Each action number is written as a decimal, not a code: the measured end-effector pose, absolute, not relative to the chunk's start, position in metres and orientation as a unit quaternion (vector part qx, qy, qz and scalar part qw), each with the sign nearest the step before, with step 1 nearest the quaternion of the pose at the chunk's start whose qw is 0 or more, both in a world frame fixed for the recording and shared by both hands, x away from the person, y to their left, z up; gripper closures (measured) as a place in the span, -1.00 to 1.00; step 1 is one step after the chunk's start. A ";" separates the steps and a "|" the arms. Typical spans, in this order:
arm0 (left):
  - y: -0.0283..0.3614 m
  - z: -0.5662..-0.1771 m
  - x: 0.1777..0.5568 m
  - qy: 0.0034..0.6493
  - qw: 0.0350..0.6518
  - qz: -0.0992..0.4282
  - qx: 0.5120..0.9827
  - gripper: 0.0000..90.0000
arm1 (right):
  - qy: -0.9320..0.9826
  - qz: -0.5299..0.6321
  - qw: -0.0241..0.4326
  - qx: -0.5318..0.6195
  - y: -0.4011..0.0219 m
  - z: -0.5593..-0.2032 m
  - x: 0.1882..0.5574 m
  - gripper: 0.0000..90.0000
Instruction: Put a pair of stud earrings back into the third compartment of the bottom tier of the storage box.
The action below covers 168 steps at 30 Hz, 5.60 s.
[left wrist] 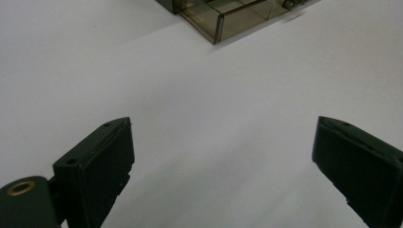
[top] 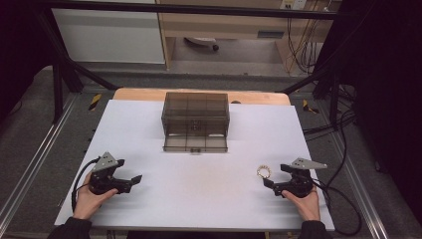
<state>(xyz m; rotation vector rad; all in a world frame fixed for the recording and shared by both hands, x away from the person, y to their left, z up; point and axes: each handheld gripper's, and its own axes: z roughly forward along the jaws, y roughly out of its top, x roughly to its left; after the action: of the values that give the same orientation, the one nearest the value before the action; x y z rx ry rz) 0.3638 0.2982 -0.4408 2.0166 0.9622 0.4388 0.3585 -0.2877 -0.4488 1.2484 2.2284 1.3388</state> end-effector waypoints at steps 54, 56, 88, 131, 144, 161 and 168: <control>0.296 -0.443 0.364 0.387 0.417 0.167 0.805 -0.85 | 0.787 0.397 0.143 0.450 -0.279 -0.452 0.395 0.19; 0.296 -0.443 0.364 0.387 0.417 0.168 0.805 -0.85 | 0.787 0.395 0.139 0.453 -0.279 -0.453 0.395 0.28; 0.295 -0.444 0.364 0.384 0.414 0.170 0.808 -0.85 | 0.788 0.391 0.125 0.459 -0.281 -0.453 0.395 0.92; 0.294 -0.444 0.364 0.385 0.413 0.172 0.808 -0.85 | 0.771 0.430 0.141 0.448 -0.259 -0.416 0.383 0.94; 0.294 -0.444 0.363 0.385 0.413 0.172 0.808 -0.85 | 0.777 0.431 0.142 0.437 -0.232 -0.406 0.391 0.94; 0.294 -0.444 0.363 0.385 0.412 0.173 0.807 -0.85 | 0.780 0.433 0.148 0.427 -0.192 -0.396 0.410 0.94; 0.293 -0.445 0.363 0.387 0.406 0.177 0.809 -0.85 | 0.779 0.436 0.152 0.423 -0.178 -0.393 0.417 0.94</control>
<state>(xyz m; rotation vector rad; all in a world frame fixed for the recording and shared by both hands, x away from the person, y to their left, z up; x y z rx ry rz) 0.3631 0.2928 -0.4452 2.0397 0.9757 0.4477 0.4168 -0.1775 -0.3928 1.2153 2.2371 1.2521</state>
